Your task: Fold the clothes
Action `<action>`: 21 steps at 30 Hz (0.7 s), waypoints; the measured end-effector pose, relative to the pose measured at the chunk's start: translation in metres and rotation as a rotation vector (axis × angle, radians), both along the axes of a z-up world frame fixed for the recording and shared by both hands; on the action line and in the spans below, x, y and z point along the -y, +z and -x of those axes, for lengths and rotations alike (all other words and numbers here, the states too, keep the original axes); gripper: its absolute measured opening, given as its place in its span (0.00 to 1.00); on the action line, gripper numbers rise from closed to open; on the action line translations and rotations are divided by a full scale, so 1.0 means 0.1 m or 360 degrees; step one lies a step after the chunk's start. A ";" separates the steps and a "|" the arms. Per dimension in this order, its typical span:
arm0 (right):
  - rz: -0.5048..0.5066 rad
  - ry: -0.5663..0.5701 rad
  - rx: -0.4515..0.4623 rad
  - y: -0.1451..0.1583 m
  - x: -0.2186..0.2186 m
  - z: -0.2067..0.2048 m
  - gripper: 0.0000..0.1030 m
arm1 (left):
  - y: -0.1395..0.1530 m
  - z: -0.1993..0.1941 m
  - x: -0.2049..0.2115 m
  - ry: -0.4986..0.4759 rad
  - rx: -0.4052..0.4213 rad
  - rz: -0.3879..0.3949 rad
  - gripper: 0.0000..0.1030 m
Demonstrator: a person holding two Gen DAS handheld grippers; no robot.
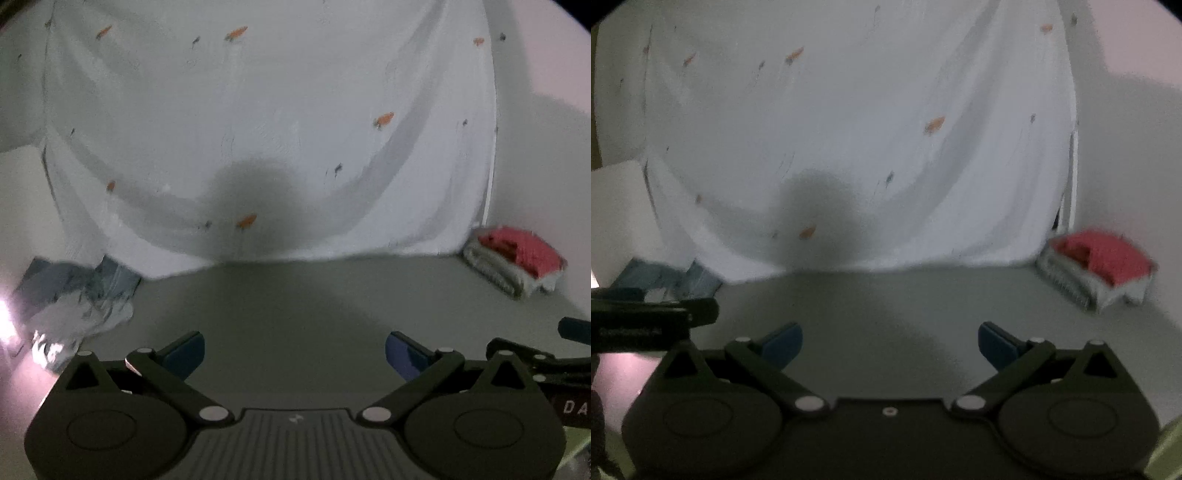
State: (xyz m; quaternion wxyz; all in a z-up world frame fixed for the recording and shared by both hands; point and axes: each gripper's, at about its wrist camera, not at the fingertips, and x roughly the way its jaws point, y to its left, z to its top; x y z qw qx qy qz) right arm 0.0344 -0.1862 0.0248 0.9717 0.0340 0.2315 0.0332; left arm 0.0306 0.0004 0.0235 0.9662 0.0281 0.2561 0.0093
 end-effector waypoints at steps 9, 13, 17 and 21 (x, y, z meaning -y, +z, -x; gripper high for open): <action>0.0149 0.0002 -0.0214 -0.19 -0.28 0.38 0.99 | -0.23 0.41 -0.18 0.0071 -0.0174 0.0020 1.00; 0.0228 -0.0019 -0.0168 -0.18 -0.40 0.49 0.99 | -0.24 0.47 -0.27 0.0081 -0.0184 0.0030 1.00; 0.0279 0.0007 -0.0124 -0.16 -0.50 0.55 0.99 | -0.23 0.51 -0.36 0.0106 -0.0187 0.0049 1.00; 0.0271 0.0010 -0.0120 -0.14 -0.53 0.56 0.99 | -0.24 0.53 -0.45 0.0122 -0.0206 0.0072 1.00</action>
